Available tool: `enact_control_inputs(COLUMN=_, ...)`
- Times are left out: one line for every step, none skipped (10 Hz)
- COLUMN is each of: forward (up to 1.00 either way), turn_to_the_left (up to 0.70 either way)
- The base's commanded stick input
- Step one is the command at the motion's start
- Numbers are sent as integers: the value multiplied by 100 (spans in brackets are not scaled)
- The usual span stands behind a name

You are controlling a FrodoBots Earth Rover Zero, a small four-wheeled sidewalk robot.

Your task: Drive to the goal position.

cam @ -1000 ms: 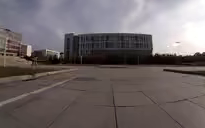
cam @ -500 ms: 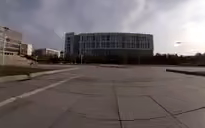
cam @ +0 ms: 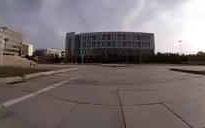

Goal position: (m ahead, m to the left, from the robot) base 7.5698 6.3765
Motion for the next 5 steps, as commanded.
enact_control_inputs(forward=70, turn_to_the_left=0)
enact_control_inputs(forward=70, turn_to_the_left=0)
enact_control_inputs(forward=70, turn_to_the_left=0)
enact_control_inputs(forward=70, turn_to_the_left=0)
enact_control_inputs(forward=70, turn_to_the_left=0)
